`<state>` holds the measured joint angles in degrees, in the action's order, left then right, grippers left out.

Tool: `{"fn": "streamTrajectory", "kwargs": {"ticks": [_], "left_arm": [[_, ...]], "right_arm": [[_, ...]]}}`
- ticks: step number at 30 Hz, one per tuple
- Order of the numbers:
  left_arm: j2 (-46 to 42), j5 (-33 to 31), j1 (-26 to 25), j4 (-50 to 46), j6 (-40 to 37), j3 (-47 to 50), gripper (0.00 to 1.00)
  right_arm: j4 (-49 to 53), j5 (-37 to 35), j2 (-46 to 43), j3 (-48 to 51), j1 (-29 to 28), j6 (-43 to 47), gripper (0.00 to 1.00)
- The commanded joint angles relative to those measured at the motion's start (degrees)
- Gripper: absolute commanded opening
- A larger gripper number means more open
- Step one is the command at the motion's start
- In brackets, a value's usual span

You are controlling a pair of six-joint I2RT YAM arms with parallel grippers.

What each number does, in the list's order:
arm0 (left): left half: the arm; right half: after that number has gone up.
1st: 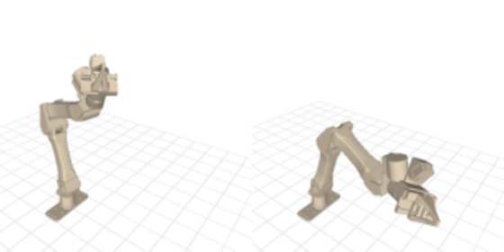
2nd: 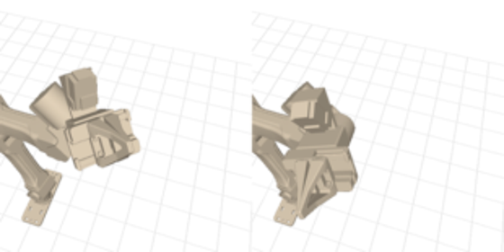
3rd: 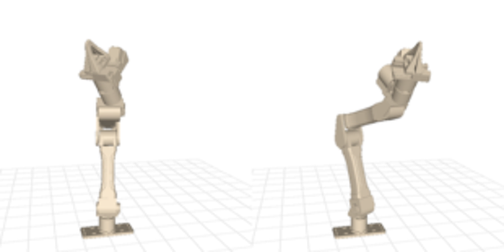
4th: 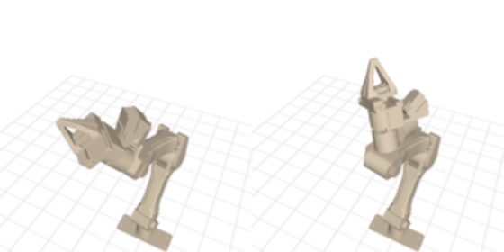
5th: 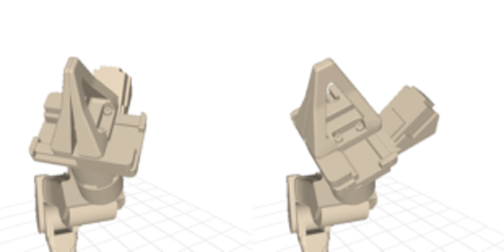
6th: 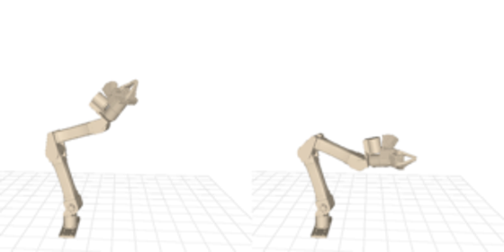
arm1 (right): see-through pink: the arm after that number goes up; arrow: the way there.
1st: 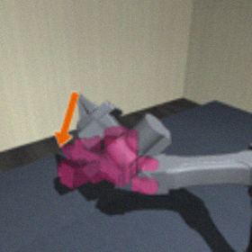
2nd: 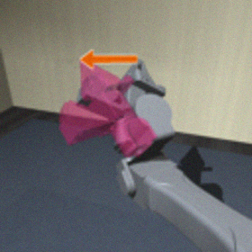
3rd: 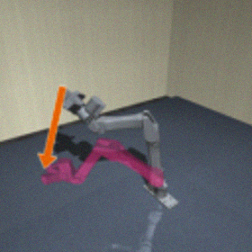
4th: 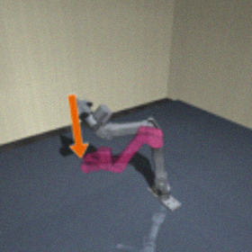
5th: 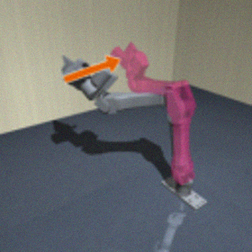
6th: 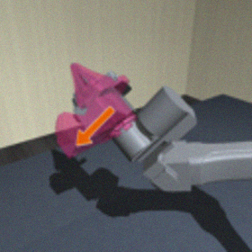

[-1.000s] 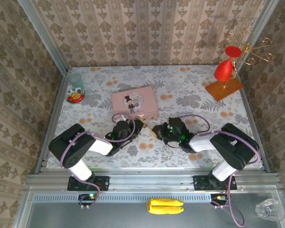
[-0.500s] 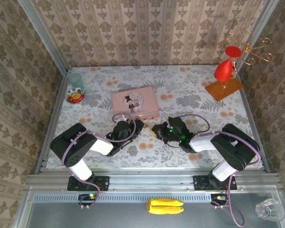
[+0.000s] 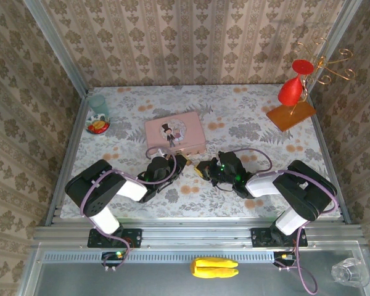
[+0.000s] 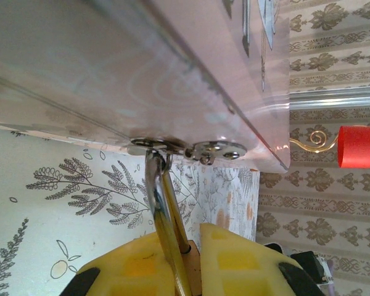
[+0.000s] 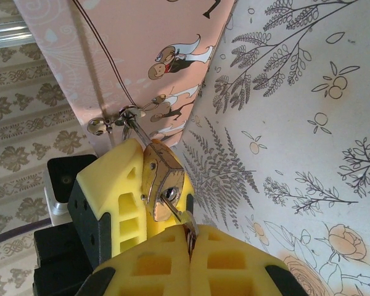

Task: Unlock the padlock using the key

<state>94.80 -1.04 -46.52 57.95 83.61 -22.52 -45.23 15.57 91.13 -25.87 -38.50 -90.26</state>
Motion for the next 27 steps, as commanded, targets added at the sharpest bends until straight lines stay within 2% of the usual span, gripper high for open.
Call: {"fn": "streamTrajectory", "kwargs": {"ticks": [1,18,27], "left_arm": [[0.6,3.0,-0.6,6.0,5.8,-1.1,0.06],[0.3,2.8,-1.2,7.0,6.4,-1.4,0.06],[0.6,2.9,-1.3,7.4,6.8,-1.5,0.06]], "right_arm": [[-3.2,0.9,1.0,-1.2,-0.3,-0.8,0.00],[-8.6,1.2,4.0,-1.2,-0.3,-4.1,0.00],[-7.9,1.0,3.4,-1.8,-0.1,-3.8,0.00]]}}
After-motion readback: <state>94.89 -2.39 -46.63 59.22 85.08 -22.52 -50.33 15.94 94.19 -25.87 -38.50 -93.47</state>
